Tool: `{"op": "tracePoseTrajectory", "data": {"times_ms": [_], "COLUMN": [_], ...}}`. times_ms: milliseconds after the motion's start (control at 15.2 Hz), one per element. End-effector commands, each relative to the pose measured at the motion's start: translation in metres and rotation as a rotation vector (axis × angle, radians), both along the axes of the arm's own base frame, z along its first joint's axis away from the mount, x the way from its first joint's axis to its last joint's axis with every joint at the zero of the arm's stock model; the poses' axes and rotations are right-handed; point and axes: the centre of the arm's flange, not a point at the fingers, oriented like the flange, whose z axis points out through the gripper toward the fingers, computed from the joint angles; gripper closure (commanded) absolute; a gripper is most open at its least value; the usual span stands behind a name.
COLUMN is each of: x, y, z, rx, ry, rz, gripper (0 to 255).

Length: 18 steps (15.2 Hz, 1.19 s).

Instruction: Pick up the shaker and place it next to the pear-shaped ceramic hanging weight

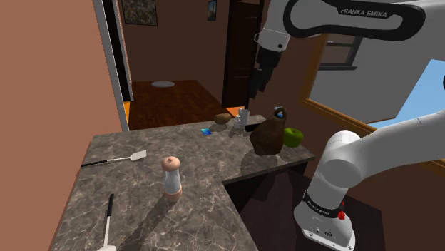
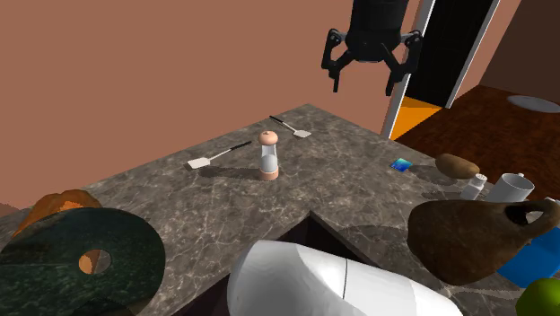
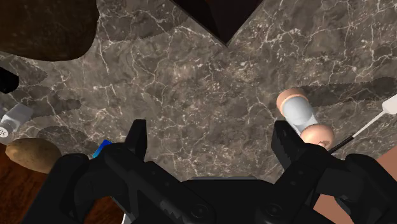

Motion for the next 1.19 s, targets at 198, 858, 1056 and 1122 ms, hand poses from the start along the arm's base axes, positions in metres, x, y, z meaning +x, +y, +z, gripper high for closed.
{"op": "tracePoseTrajectory", "data": {"times_ms": [198,858,1056,1122], "x": [0.017,0.071,0.087,0.092], "y": [0.033,0.140,0.171,0.181], "z": [-0.020,-0.094,-0.117,-0.125], "rx": [-0.024,-0.106,-0.130,-0.138], "ry": [-0.004,-0.017,-0.020,-0.022], "rz": [0.007,0.032,0.040,0.042], "gripper": [0,0,0,0]}}
